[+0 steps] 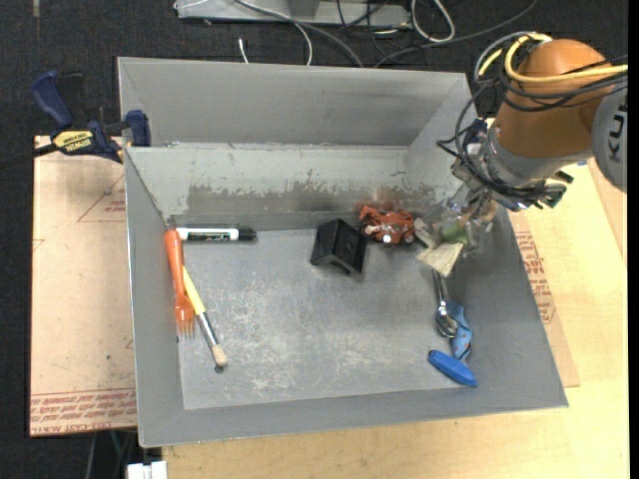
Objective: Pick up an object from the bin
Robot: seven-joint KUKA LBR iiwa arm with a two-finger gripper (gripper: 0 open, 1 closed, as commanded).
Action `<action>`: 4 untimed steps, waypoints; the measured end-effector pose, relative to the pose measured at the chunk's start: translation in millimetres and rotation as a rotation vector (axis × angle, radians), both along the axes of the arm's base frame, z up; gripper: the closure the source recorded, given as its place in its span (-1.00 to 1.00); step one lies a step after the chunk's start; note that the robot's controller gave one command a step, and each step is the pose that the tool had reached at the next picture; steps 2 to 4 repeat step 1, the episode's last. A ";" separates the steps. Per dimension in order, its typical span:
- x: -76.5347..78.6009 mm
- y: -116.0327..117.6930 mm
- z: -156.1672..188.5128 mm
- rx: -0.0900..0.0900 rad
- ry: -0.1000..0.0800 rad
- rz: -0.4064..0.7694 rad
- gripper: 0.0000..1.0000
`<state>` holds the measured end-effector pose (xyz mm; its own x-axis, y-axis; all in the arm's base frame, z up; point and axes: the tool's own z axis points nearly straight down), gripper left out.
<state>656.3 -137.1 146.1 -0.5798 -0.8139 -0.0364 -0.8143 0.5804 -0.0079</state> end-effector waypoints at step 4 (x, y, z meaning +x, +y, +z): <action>-0.2 0.9 21.5 0.002 0.001 -0.001 1.00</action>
Offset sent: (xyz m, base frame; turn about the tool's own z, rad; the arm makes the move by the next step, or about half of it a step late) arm -0.0007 0.0004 0.0233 0.0008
